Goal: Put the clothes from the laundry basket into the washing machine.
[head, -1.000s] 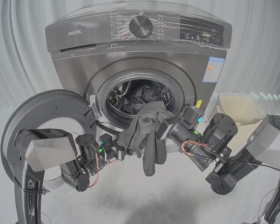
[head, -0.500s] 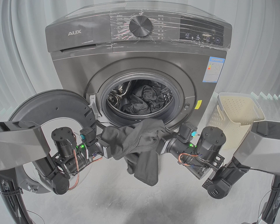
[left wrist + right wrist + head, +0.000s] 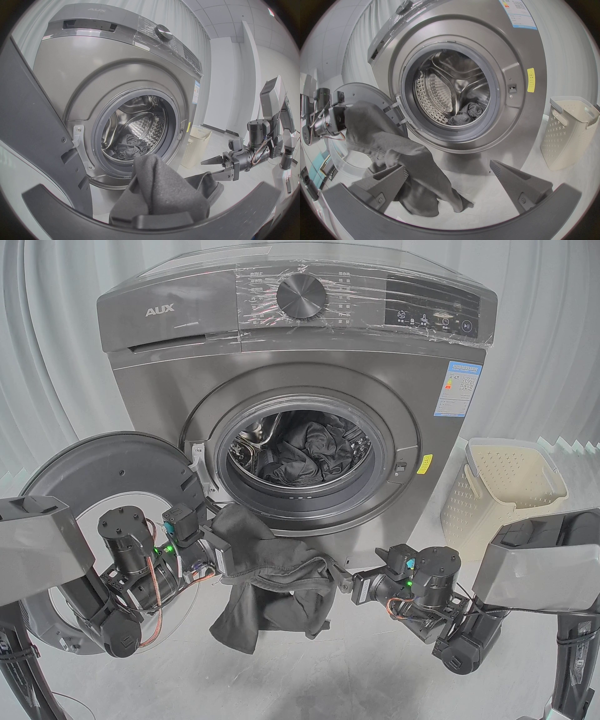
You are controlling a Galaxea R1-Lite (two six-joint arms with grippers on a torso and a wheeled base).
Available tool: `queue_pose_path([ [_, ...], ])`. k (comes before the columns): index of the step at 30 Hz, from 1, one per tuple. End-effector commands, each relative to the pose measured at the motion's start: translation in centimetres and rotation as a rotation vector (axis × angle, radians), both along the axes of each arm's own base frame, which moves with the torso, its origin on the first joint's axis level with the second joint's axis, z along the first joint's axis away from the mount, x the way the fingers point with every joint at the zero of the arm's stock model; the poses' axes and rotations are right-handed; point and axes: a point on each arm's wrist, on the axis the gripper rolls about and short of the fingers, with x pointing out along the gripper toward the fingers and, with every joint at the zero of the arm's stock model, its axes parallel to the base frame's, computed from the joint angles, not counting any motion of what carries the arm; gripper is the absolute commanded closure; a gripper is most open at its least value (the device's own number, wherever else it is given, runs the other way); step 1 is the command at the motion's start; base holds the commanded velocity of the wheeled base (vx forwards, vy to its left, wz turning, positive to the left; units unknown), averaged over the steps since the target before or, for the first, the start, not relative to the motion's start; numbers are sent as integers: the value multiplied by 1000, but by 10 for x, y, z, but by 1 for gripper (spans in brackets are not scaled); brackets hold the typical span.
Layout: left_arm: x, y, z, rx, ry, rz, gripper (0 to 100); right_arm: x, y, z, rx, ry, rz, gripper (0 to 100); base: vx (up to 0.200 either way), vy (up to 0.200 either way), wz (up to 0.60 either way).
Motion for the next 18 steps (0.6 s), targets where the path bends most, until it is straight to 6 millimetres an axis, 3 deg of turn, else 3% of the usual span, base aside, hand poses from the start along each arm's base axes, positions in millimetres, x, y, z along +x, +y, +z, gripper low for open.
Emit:
queue_pose_path([
  [1,-1,0,1,0,-2,-2,100,1,0,-13,-22,28,-6,0,0,0,0],
  [4,-1,0,1,-2,-4,0,100,3,0,-10,-14,22,-14,0,0,0,0],
  [6,-1,0,1,-1,-3,-2,100,20,-4,-3,23,-12,-94,0,0,0,0],
  [8,-1,0,1,-1,-3,0,100,24,-11,-5,14,1,-122,0,0,0,0],
  [18,0,-1,3,-5,-11,0,100,13,-8,-28,-36,65,-73,0,0,0,0],
])
